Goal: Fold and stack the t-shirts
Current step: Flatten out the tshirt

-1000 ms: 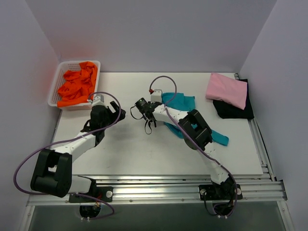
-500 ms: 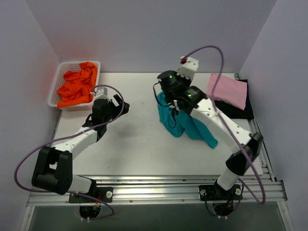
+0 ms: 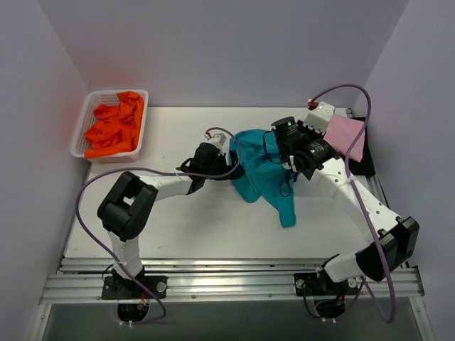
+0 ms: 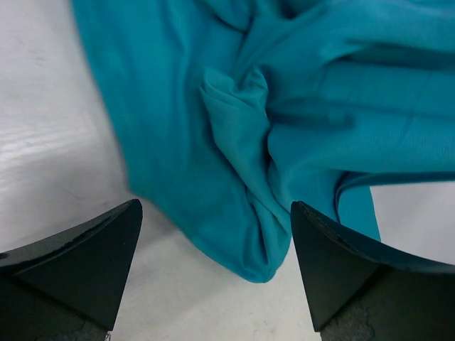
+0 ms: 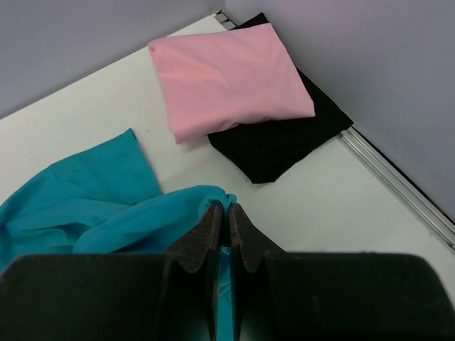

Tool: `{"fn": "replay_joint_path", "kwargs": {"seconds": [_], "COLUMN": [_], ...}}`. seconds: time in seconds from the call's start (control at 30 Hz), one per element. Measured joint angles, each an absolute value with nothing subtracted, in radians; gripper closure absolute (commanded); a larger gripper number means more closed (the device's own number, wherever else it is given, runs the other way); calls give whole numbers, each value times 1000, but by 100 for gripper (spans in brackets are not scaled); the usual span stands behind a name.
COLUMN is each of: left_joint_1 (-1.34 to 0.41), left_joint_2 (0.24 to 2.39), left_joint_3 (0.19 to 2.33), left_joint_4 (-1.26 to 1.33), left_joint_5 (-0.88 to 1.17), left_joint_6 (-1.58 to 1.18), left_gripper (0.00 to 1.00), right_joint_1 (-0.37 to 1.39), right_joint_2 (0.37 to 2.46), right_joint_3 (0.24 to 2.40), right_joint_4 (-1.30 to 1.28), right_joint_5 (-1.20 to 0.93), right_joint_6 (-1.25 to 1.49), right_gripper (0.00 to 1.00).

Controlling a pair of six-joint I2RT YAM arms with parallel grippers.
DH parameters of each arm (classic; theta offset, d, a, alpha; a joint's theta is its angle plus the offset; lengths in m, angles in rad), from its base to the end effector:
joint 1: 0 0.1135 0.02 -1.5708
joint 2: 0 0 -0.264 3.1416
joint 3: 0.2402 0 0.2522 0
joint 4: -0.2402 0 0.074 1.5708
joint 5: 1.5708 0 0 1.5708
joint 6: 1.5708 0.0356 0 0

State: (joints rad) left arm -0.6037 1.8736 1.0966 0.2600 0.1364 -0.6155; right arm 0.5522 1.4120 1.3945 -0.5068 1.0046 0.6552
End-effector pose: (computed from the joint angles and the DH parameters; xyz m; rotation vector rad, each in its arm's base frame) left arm 0.3351 -0.2370 0.1825 0.0746 2.2051 -0.8578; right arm 0.2753 0.1343 0.3833 0.6483 1.7309 -0.2197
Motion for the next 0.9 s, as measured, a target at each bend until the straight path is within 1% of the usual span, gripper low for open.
{"fn": "replay_joint_path", "kwargs": {"seconds": [0.13,0.27,0.4,0.47,0.6,0.63,0.87,0.9], "left_joint_1": [-662,-673,-684,-692,-702,-703,-703,-703], "left_joint_2": [1903,1902,1902,1903,1946,1959,2041,2052], "left_joint_3": [1135,1153,1159,1169,1265,1285,1345,1350], "left_joint_4": [211,146,98,79,57,62,90,90], "left_joint_5": [138,123,66,38,-11,-17,-23,-24], "left_joint_6": [-598,-585,-567,-555,-539,-539,-559,-562], "left_gripper": [5,5,5,3,0,6,13,16], "right_joint_1": [521,503,498,498,497,497,481,478], "right_joint_2": [1410,1409,1409,1409,1409,1409,1409,1409], "right_joint_3": [1361,1340,1328,1324,1322,1322,1314,1313], "right_joint_4": [-488,-469,-448,-440,-427,-423,-409,-407], "right_joint_5": [991,972,960,953,944,943,934,934], "right_joint_6": [643,630,624,623,619,618,600,599], "right_gripper": [100,100,100,100,100,100,100,100]}}
